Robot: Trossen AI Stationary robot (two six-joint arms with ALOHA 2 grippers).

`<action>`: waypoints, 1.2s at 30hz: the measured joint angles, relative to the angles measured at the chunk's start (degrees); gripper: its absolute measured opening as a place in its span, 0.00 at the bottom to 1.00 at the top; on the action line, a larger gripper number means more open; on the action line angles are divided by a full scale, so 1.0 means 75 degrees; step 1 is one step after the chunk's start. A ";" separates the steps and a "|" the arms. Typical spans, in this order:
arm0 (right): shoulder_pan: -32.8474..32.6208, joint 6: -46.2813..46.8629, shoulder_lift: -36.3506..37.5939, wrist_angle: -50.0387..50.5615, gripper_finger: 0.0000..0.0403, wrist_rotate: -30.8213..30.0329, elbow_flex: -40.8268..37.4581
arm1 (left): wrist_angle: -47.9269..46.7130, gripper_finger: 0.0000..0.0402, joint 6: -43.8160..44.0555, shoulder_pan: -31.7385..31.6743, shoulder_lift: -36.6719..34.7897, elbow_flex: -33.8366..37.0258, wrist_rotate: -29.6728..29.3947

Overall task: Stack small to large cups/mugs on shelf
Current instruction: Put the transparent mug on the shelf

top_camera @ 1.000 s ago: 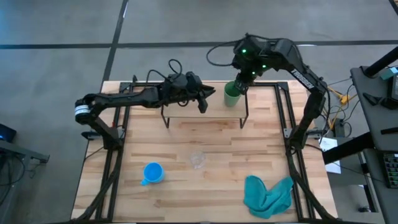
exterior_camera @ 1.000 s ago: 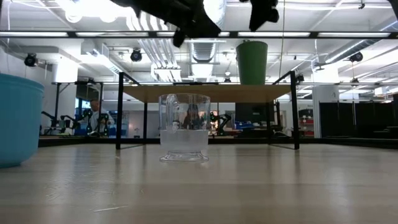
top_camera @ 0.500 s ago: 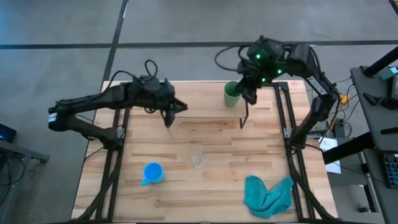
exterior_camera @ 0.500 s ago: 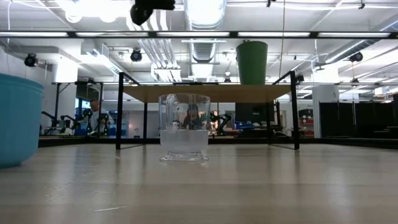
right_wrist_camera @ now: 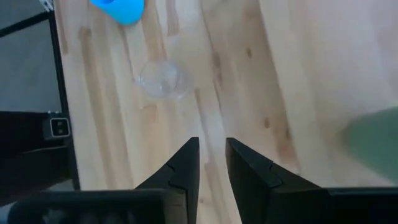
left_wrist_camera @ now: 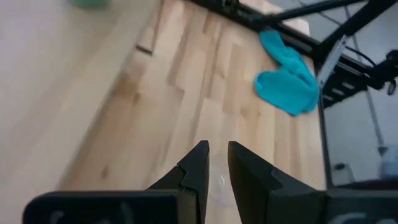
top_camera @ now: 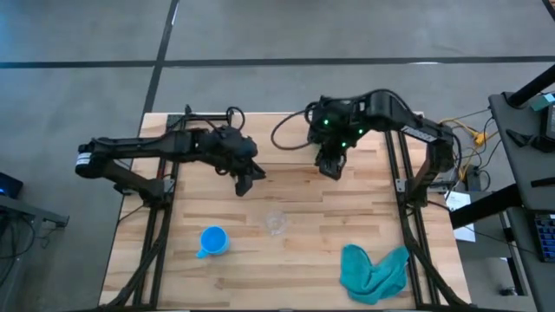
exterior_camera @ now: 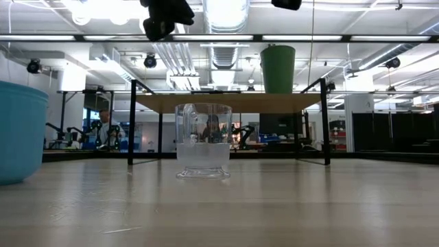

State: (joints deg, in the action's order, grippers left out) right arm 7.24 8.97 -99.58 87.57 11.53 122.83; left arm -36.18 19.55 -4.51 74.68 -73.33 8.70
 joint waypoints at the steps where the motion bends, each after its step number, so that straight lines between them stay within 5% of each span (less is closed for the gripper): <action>1: -0.0076 0.0136 0.0001 0.0004 0.18 -0.0003 -0.0070 | -0.0027 0.11 0.0133 0.0030 0.0045 0.0014 0.0122; 16: -0.1427 0.0635 0.0009 -0.0214 0.21 -0.0020 -0.0614 | 0.0544 0.11 0.1438 0.1135 0.1681 0.0124 0.0344; 36: -0.2031 0.0951 0.0007 -0.0660 0.20 -0.0154 -0.0712 | 0.0396 0.11 0.2333 0.1466 0.2196 0.0371 -0.0341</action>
State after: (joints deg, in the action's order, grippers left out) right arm -7.99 16.10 -99.53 82.62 10.37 117.49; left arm -33.21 37.04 6.48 91.15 -70.54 6.14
